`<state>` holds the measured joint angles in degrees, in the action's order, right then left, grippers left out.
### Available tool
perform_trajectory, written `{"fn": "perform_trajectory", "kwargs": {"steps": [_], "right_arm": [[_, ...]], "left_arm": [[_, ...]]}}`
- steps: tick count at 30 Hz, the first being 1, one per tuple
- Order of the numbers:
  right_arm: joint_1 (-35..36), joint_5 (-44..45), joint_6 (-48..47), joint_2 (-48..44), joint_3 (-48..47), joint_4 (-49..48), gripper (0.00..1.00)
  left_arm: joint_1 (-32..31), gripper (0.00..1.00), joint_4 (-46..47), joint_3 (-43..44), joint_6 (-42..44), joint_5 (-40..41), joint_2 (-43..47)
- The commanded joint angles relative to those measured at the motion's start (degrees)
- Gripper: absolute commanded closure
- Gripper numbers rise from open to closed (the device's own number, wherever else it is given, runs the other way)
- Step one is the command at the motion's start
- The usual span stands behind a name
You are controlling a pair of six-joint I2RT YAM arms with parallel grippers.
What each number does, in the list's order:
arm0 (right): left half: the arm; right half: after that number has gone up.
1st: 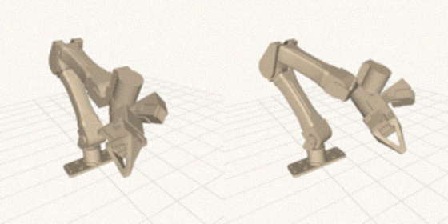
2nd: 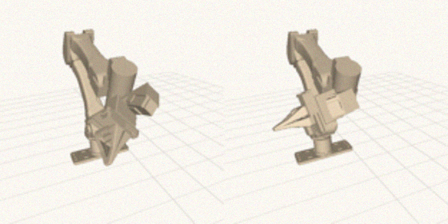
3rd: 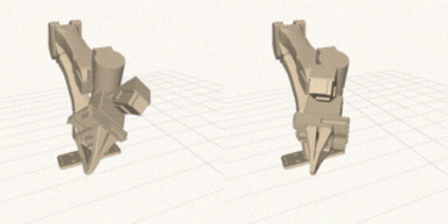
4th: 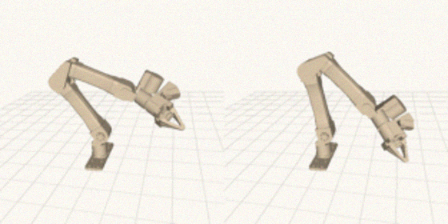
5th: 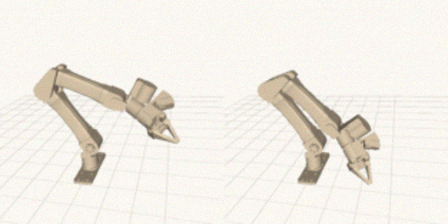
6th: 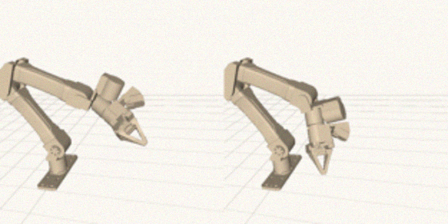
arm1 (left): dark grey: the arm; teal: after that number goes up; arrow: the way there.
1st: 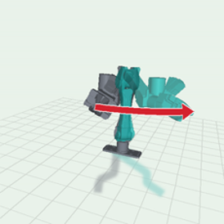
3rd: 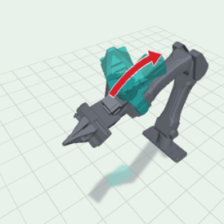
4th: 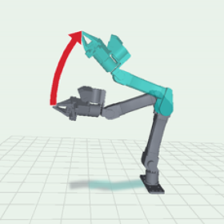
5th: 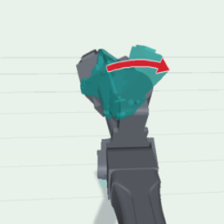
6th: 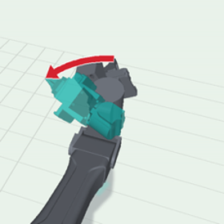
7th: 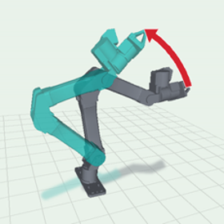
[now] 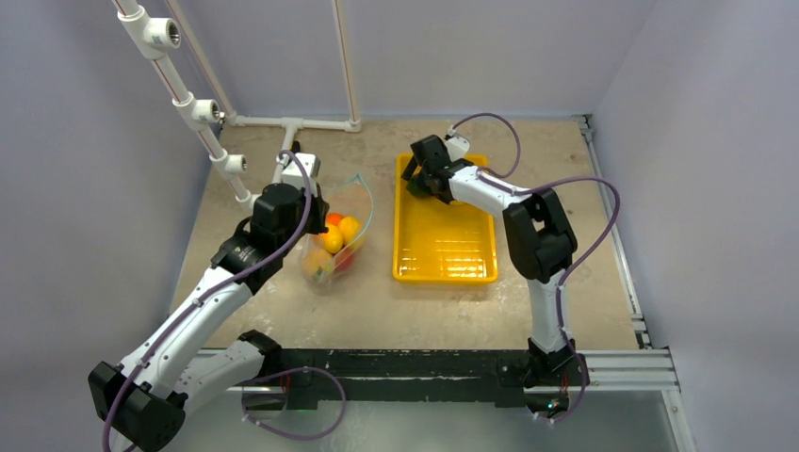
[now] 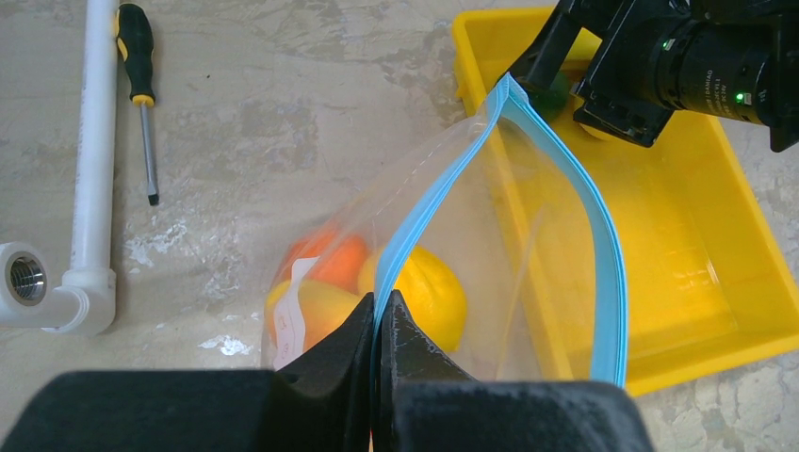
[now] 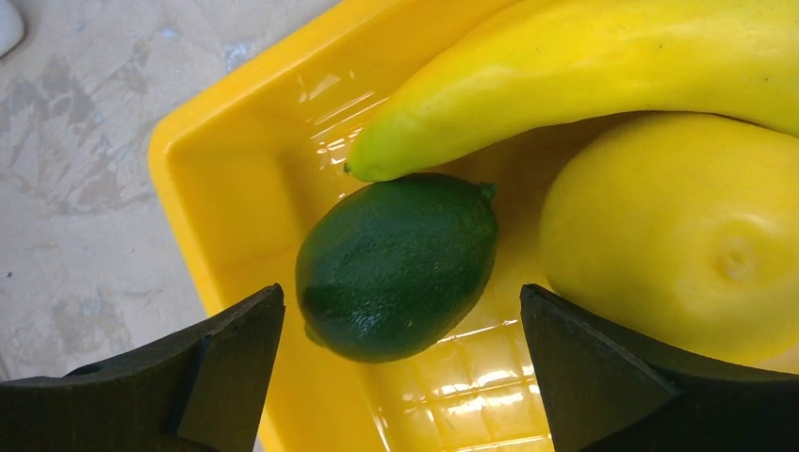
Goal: Place the food in the zip-top bag and seal the zipper
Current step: Pick up the fake fruit from the bin, then place the fake fruit in the zipper food storage bag.
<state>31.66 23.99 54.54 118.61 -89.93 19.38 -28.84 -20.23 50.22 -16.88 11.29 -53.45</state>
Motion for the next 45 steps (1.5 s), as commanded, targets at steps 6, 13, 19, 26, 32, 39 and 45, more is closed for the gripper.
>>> {"fn": "perform_trajectory", "kwargs": {"steps": [6, 13, 19, 26, 32, 39, 45], "right_arm": [[-1.07, -1.04, 1.44, 2.47, -3.66, 0.68, 0.06], [-1.05, -1.3, 0.87, 0.78, -0.81, -1.57, 0.24], [-1.03, -1.88, 0.17, -2.04, 2.26, -2.94, 0.43], [-1.0, -1.38, -2.39, -8.11, 6.47, -5.68, 0.53], [-0.85, -3.78, -5.55, -15.85, 11.43, -8.53, 0.57], [0.31, -13.67, -14.51, -25.98, 18.1, -15.8, 0.62], [2.52, -20.99, -19.83, -33.96, 21.2, -20.55, 0.65]], "left_arm": [[0.32, 1.0, 2.13, 0.21, 0.19, 0.05, -0.51], [0.28, 1.0, 2.1, 0.24, 0.24, -0.04, -0.87], [0.28, 1.0, 2.17, 0.23, 0.27, -0.07, -1.05], [0.28, 1.0, 2.12, 0.25, 0.23, -0.04, -0.95], [0.28, 1.0, 2.08, 0.31, 0.26, 0.03, -0.87], [0.28, 1.0, 2.06, 0.23, 0.21, -0.03, -0.58], [0.28, 1.0, 2.12, 0.23, 0.18, -0.34, -0.34]]}}
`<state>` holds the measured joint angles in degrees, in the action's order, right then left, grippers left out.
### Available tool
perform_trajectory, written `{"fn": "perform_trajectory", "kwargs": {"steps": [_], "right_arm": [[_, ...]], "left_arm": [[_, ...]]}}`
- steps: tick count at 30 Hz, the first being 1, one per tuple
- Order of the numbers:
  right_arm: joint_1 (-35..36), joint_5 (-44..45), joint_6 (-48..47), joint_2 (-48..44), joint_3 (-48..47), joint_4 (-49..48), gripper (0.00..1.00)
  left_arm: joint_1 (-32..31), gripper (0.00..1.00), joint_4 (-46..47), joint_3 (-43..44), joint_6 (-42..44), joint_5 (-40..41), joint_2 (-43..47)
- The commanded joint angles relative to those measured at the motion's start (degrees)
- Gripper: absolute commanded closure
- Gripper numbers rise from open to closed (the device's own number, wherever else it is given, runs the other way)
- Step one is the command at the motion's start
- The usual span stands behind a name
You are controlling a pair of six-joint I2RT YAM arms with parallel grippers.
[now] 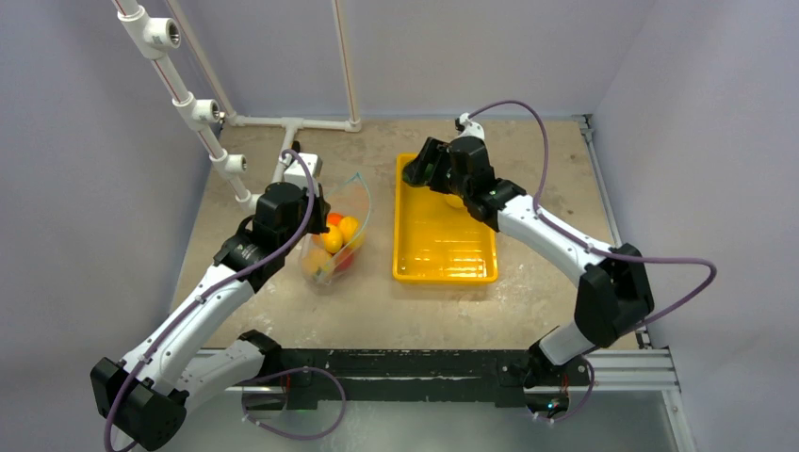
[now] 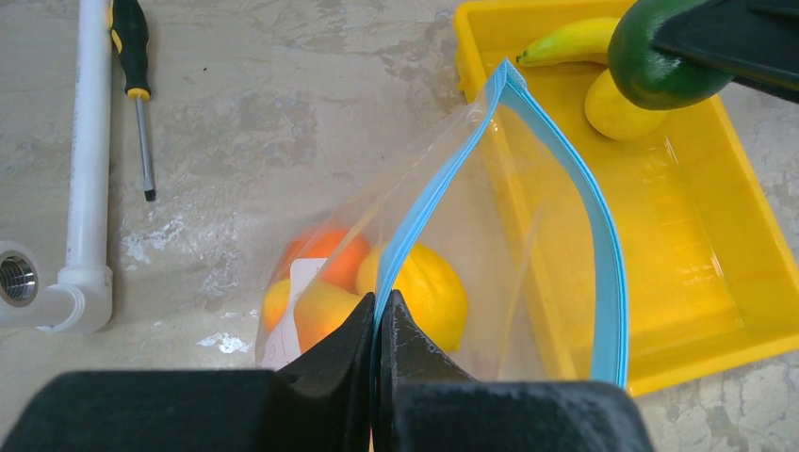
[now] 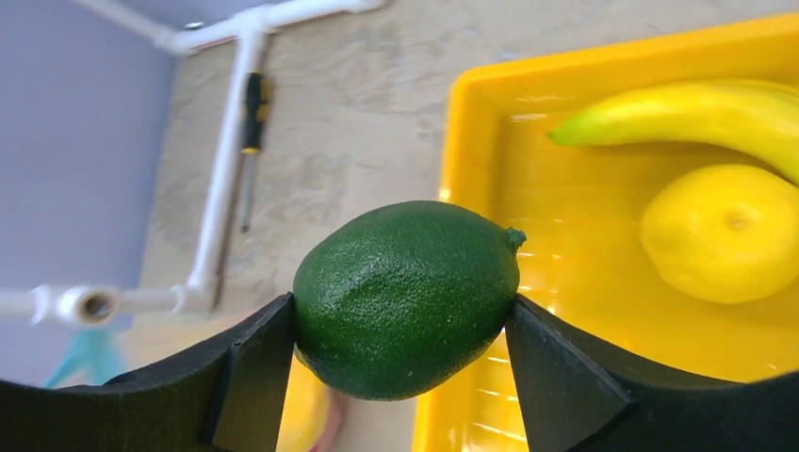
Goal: Place the food in the zip-top bag and seal the zipper
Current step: Place the fake fruit in the zipper food storage bag.
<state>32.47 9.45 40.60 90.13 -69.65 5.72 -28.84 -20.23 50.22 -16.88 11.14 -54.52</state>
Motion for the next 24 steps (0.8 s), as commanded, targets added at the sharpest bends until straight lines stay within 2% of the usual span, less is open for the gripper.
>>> {"fn": "perform_trajectory", "kwargs": {"steps": [1, 15, 24], "right_arm": [[2.36, -6.78, -6.48, -6.75, 0.99, -7.31, 0.64], [12.56, -7.71, -13.5, -12.06, -0.93, -10.49, 0.62], [17.81, -6.81, -17.3, -10.61, -2.9, -11.34, 0.61]], "left_arm": [[0.28, 1.0, 2.12, 0.25, 0.17, -0.22, 0.7], [0.31, 1.0, 1.95, 0.15, 0.05, -0.11, 1.24], [0.3, 1.0, 1.95, 0.17, 0.1, -0.15, 0.87]]}}
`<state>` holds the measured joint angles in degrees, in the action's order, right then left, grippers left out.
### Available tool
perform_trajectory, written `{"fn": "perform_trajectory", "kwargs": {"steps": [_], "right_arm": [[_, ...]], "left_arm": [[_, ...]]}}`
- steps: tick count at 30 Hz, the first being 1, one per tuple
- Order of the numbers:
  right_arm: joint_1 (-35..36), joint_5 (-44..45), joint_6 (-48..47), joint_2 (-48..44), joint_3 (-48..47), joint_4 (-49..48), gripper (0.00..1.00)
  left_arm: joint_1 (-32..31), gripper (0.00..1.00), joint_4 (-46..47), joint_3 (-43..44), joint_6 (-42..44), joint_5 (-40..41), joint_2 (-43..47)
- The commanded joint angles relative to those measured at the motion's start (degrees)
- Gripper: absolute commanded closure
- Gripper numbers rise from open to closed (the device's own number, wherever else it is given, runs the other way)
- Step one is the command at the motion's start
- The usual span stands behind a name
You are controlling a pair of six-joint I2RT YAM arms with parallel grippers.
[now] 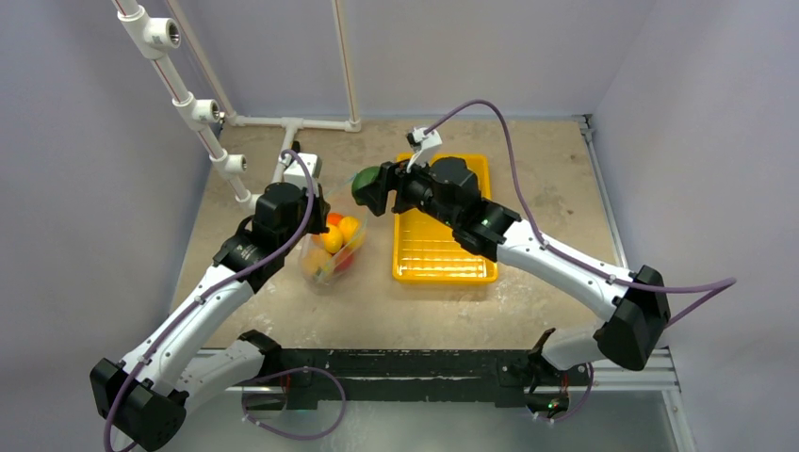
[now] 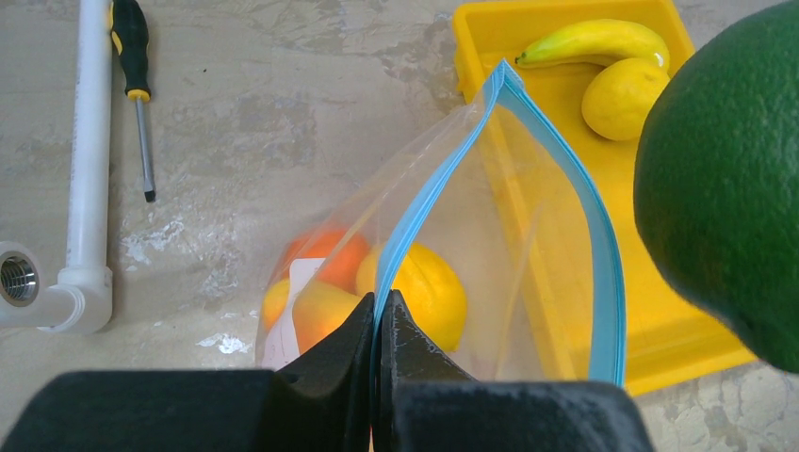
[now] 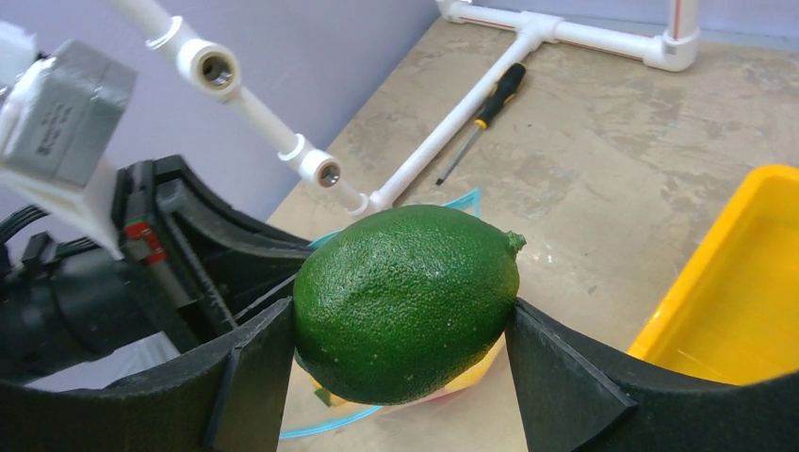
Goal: Place the food in the zip-top bag and seal the zipper
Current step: Place the fake fruit in the zipper food storage bag.
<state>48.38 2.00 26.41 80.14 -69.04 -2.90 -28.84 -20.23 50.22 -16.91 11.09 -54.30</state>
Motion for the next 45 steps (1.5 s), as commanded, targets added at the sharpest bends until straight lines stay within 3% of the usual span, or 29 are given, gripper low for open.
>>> {"fn": "perform_trajectory", "kwargs": {"steps": [1, 14, 19, 24, 32, 45], "right_arm": [[2.46, 0.9, -3.45, -0.02, -4.15, -2.39, 0.6], [7.34, 8.03, -6.21, 7.81, -8.08, 0.76, 0.53], [8.63, 10.78, -6.81, 9.73, -8.39, 1.59, 0.41], [9.23, 13.25, -6.49, 10.77, -8.66, 2.45, 0.21], [9.32, 13.62, -5.95, 10.92, -9.45, 2.2, 0.02], [9.36, 17.78, -3.7, 6.63, -9.94, 2.14, 0.01]], "left_arm": [[0.29, 1.0, 1.9, 0.15, 0.08, -0.11, 0.68], [0.28, 1.0, 2.02, 0.15, 0.12, 0.15, 0.86], [0.28, 1.0, 2.02, 0.15, 0.12, 0.16, 0.95], [0.3, 1.0, 1.96, 0.21, 0.05, 0.24, 1.03], [0.37, 1.0, 1.99, 0.24, 0.1, 0.25, 1.07], [0.35, 1.0, 2.03, 0.4, 0.12, 0.16, 0.77]]}}
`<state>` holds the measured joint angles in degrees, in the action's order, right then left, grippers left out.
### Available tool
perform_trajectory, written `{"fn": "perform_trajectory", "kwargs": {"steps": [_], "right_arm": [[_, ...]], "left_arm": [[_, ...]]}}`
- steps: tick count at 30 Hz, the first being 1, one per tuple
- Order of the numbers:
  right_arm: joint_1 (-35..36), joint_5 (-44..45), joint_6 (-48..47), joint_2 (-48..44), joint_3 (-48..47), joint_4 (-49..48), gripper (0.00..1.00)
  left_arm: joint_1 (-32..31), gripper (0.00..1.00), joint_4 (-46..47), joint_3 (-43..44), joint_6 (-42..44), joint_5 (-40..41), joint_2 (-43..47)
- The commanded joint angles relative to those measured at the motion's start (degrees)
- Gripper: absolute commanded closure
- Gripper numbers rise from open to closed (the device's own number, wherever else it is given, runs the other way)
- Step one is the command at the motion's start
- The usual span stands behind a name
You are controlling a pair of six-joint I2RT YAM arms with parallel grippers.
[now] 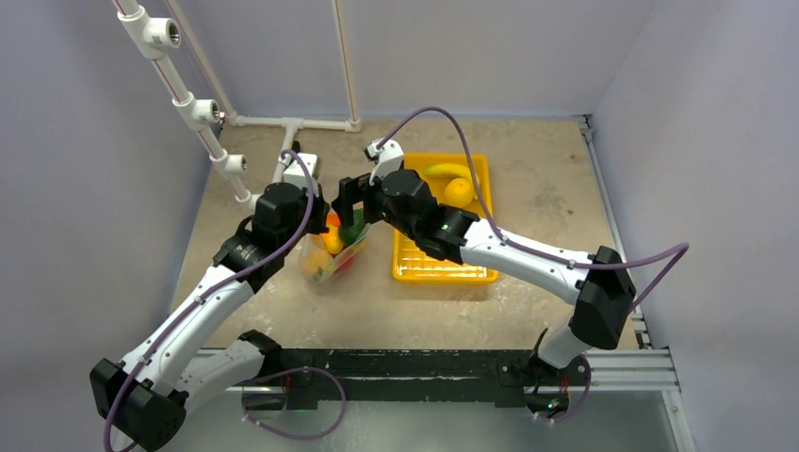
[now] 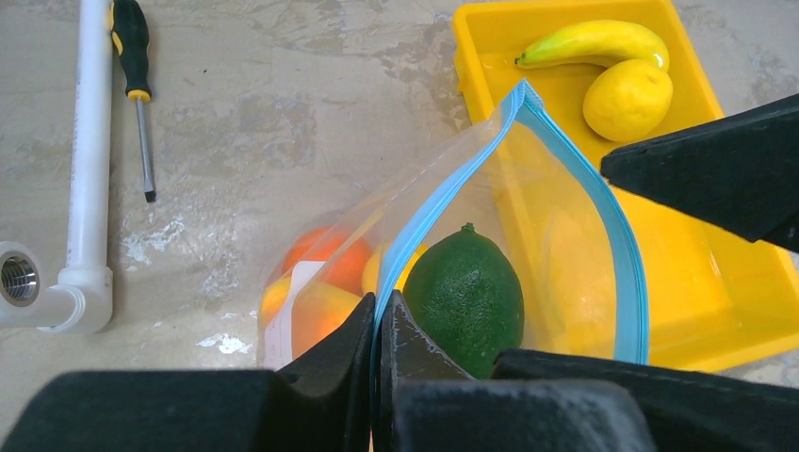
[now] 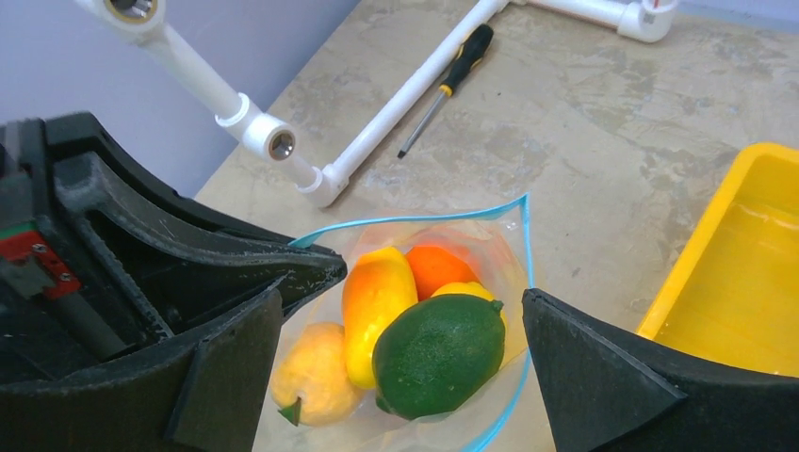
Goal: Place the food in the zip-top bag and seal the zipper
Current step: Place the fake fruit in the zipper food storage bag.
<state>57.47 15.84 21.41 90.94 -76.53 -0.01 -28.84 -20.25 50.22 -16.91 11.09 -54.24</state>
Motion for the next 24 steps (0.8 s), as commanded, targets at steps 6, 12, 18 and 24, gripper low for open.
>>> {"fn": "perform_trajectory", "kwargs": {"steps": [6, 12, 18, 24], "right_arm": [[0.1, 9.2, 3.82, -6.77, -2.61, 4.13, 0.01], [-1.33, 14.39, 5.1, -7.26, -3.07, 9.51, 0.02], [-4.63, 17.13, 5.6, -7.66, -1.71, 13.94, 0.02], [-11.74, 16.39, 9.02, -7.75, 1.29, 16.19, 0.01]], "left_arm": [[0.34, 1.0, 2.05, 0.39, 0.12, 0.09, 0.61], [0.31, 1.0, 2.06, 0.38, 0.05, 0.07, 0.6], [0.35, 1.0, 2.06, 0.36, 0.11, -0.06, 0.49], [0.36, 1.0, 2.01, 0.24, 0.12, -0.11, 0.47]]}}
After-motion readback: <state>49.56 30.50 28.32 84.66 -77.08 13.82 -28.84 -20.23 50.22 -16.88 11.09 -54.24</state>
